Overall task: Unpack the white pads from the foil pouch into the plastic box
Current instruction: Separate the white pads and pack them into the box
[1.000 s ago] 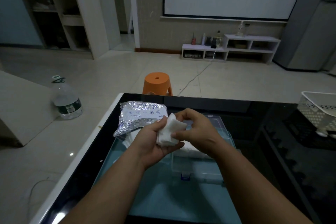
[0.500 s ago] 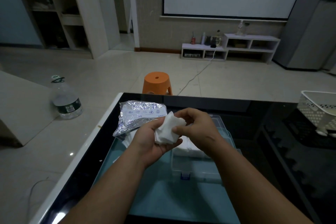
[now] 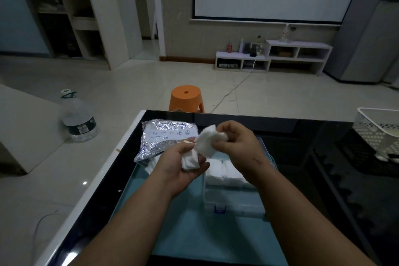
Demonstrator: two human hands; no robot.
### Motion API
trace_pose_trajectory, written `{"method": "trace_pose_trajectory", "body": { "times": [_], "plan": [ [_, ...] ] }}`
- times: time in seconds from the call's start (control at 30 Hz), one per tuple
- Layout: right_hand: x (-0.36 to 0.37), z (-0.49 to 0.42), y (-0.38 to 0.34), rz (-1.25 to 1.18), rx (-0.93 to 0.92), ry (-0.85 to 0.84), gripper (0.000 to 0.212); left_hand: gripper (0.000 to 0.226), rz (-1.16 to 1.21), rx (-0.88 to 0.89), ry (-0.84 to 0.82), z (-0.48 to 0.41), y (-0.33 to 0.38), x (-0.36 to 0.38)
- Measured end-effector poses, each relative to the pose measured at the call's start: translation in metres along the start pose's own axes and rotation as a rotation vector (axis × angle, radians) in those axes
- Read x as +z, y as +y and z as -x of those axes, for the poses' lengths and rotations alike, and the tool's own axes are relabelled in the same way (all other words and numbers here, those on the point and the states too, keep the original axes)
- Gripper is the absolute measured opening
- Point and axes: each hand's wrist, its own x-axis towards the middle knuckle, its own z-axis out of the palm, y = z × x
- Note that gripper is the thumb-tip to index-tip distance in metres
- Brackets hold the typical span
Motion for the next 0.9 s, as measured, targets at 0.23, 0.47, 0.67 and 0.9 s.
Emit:
{"method": "trace_pose_trajectory", "body": {
  "times": [0.23, 0.47, 0.67, 0.9],
  "plan": [
    [0.001, 0.000, -0.001, -0.085, 0.118, -0.097, 0.031, 0.031, 0.045, 0.013, -0.044, 0.001, -0.001, 0.001],
    [0.011, -0.002, 0.001, 0.031, 0.105, 0.073, 0.023, 0.029, 0.054, 0.034, -0.083, 0.002, -0.002, 0.004],
    [0.014, -0.001, 0.004, 0.178, 0.093, 0.097, 0.018, 0.025, 0.073, 0.028, -0.091, 0.006, -0.003, 0.007],
    [0.015, -0.001, 0.003, 0.182, 0.112, 0.116, 0.012, 0.038, -0.072, 0.178, 0.093, 0.003, -0.005, 0.012]
  ]
}}
